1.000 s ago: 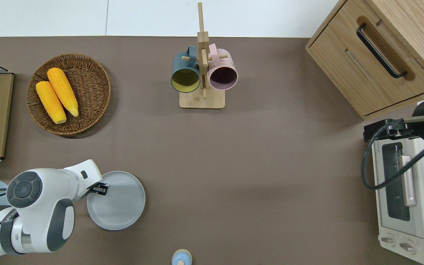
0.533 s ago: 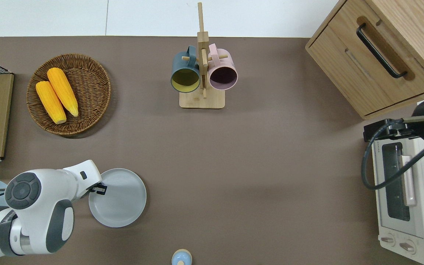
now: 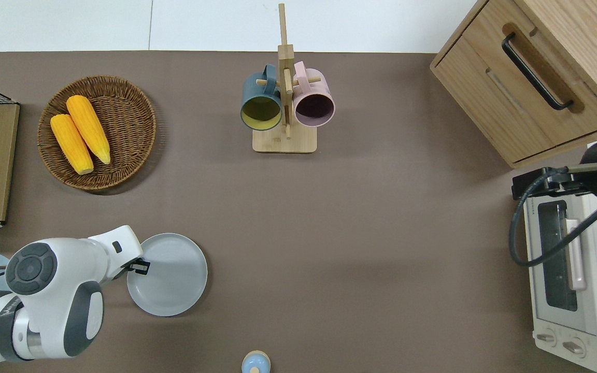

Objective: Pick gray plate from table and place it on lower plate rack with left arm

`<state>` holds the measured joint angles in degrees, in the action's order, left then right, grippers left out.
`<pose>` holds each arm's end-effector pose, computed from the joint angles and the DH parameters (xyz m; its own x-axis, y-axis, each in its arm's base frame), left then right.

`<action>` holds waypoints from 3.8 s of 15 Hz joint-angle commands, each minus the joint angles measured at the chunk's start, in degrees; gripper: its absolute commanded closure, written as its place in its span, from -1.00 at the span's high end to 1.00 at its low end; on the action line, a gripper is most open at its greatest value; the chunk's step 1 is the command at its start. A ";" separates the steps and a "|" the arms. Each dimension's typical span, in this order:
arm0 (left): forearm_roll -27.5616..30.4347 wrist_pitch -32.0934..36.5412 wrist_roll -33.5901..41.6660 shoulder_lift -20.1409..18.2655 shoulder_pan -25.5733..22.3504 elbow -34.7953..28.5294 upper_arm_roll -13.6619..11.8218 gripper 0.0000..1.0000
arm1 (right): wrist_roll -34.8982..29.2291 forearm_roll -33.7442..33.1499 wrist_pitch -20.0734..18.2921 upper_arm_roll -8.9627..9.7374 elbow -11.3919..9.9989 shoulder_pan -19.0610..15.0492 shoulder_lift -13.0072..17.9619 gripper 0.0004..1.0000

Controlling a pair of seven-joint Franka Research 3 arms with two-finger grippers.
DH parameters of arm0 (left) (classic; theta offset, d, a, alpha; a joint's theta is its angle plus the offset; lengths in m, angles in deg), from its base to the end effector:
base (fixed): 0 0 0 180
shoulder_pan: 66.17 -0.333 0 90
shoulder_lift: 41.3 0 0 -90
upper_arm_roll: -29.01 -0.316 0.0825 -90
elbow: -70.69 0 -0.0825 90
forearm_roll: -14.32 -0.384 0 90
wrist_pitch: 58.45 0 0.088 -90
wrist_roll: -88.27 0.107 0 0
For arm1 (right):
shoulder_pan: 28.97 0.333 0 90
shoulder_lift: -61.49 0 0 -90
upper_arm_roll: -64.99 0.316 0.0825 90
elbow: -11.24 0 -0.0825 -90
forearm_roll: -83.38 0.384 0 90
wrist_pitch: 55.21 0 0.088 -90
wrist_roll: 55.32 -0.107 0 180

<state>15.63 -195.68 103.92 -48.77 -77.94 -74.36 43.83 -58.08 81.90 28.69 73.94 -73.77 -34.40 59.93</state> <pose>0.4474 -0.0226 0.3198 0.9531 -0.3023 -0.0144 -0.3025 -0.9530 -0.0146 0.5515 0.0296 0.6412 0.9989 0.0106 -0.0451 0.0117 -0.9996 0.0237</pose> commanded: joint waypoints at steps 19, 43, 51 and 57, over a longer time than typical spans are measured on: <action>0.10 40.62 0.44 -3.16 -2.11 28.85 -2.08 -1.00 | -0.22 0.15 -0.05 -0.34 0.37 0.41 -0.02 0.97; -26.25 50.39 -5.62 -5.97 -1.06 38.36 -0.68 -1.00 | -0.22 0.15 -0.05 -0.34 0.37 0.41 -0.02 0.97; -39.97 52.94 -13.79 -5.53 -1.06 36.08 3.90 -1.00 | -0.22 0.15 -0.05 -0.34 0.37 0.41 -0.02 0.97; -42.35 51.89 -20.73 -5.53 -0.97 31.07 5.21 -1.00 | -0.22 0.15 -0.05 -0.34 0.37 0.41 -0.02 0.97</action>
<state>-24.23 -143.40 88.13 -53.96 -79.70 -39.93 48.28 -58.08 81.90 28.69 73.94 -73.77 -34.40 59.93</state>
